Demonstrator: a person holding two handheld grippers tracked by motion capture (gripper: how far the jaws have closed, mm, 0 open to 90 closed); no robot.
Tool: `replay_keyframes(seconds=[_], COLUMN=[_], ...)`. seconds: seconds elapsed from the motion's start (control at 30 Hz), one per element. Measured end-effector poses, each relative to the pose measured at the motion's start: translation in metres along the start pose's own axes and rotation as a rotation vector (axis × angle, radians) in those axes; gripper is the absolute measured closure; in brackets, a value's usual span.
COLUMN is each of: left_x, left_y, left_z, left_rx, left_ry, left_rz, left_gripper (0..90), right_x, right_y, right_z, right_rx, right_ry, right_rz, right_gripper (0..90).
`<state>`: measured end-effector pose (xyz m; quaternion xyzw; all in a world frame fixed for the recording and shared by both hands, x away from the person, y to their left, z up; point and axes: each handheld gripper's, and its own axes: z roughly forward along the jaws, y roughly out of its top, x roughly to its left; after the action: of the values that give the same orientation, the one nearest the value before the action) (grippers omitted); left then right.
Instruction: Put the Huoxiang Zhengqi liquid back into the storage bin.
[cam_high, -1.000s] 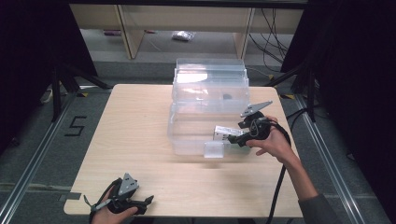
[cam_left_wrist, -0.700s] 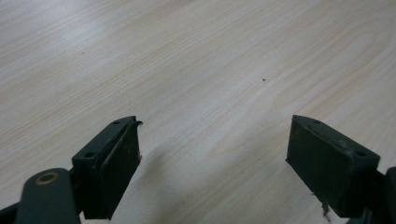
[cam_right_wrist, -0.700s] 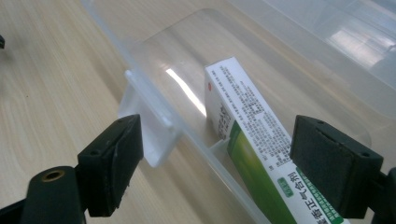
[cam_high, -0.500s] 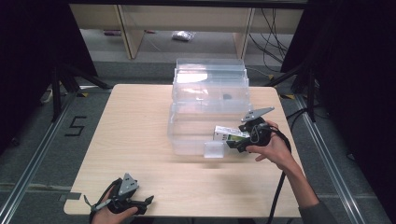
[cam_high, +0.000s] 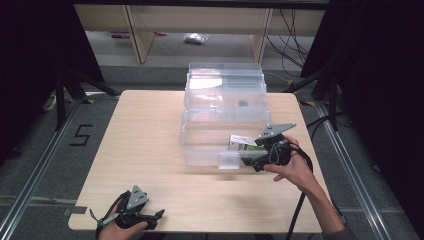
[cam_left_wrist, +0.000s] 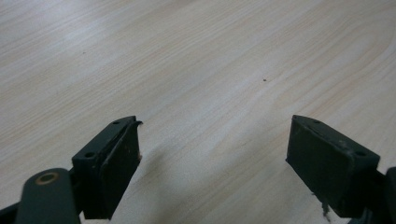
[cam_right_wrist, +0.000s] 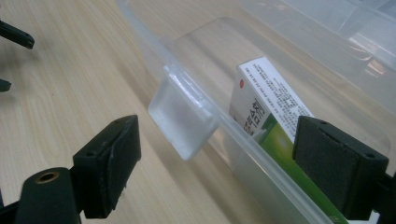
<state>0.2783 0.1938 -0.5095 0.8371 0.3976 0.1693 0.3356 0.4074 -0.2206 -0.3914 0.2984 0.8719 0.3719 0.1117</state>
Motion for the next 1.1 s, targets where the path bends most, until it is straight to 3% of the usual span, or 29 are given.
replay_keyframes(seconds=[0.13,0.17,0.33,0.43,0.47,0.73,0.8,1.1], left_x=[0.000,0.000,0.000,0.000,0.000,0.000,0.000,-0.001], left_y=[0.000,0.000,0.000,0.000,0.000,0.000,0.000,0.000], left_z=[0.000,0.000,0.000,0.000,0.000,0.000,0.000,0.000], left_rx=[-0.001,-0.001,-0.003,-0.005,0.000,-0.003,-0.003,-0.003], left_ry=[-0.003,-0.004,-0.002,0.000,-0.002,-0.002,-0.002,0.002], left_rz=[0.001,0.000,-0.001,-0.005,0.003,0.001,0.000,0.002], left_gripper=[16.6,16.6,16.6,16.6,16.6,16.6,16.6,16.6], right_x=[0.007,0.006,0.013,0.017,0.021,0.033,0.037,0.043], right_y=[-0.004,-0.005,-0.011,-0.016,-0.018,-0.025,-0.027,-0.036], right_z=[0.001,0.000,0.001,0.003,0.001,-0.003,-0.004,-0.007], right_rx=[-0.023,-0.012,-0.009,-0.026,-0.014,-0.041,-0.033,-0.046], right_ry=[-0.002,0.003,0.004,0.016,0.007,0.012,0.023,0.041], right_rz=[0.029,0.001,0.015,-0.017,0.010,-0.019,-0.007,-0.027], right_gripper=[16.4,16.4,16.3,16.4,16.4,16.2,16.2,16.2])
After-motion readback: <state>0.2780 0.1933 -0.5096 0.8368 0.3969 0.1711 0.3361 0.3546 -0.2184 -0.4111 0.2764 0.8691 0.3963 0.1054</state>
